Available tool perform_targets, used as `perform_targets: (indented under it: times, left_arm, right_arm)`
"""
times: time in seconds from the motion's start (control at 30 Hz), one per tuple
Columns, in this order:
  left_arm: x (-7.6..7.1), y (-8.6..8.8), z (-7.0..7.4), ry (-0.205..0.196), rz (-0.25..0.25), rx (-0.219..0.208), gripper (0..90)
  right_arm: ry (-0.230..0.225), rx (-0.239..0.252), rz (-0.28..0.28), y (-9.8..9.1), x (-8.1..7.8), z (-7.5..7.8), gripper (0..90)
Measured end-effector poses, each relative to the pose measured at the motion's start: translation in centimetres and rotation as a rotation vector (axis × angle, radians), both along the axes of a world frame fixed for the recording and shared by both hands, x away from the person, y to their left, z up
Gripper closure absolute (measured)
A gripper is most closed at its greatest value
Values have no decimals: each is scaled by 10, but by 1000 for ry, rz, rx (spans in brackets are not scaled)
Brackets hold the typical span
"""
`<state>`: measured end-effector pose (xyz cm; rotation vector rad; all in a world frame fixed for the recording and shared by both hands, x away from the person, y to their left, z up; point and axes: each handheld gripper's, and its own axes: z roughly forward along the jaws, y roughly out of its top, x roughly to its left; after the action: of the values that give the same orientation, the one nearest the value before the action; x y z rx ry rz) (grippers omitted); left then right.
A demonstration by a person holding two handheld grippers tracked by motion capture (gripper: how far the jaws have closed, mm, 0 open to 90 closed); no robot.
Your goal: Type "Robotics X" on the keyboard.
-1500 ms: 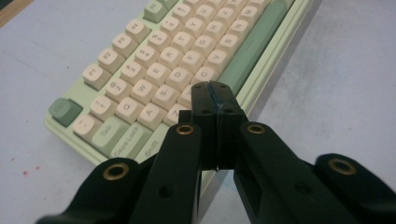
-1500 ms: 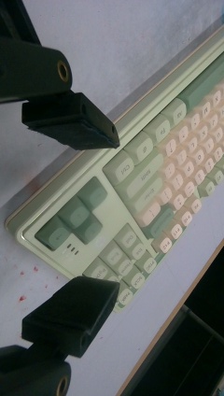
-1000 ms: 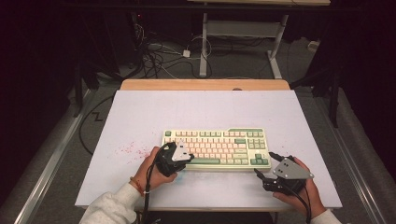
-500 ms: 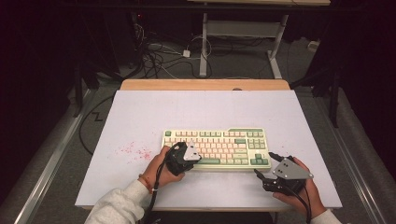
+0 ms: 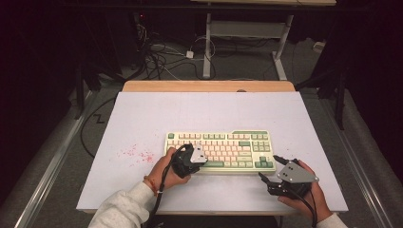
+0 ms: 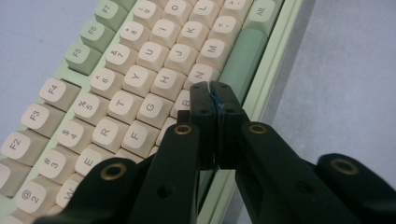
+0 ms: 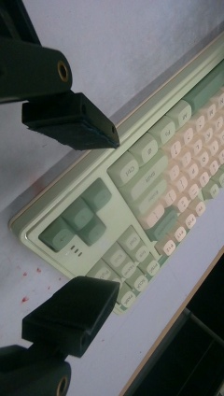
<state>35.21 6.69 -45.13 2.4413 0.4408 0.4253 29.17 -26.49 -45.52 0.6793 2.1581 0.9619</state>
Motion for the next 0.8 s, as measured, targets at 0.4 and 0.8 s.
perform_targets:
  times: [0.4, 0.8]
  left_arm:
    - [-2, 2, 4, -17, -1, -8, 856]
    - [-2, 13, 13, -44, 24, -40, 847]
  right_arm:
    - [0, -3, -1, 0, 0, 0, 262]
    - [-1, -1, 0, 0, 0, 0, 262]
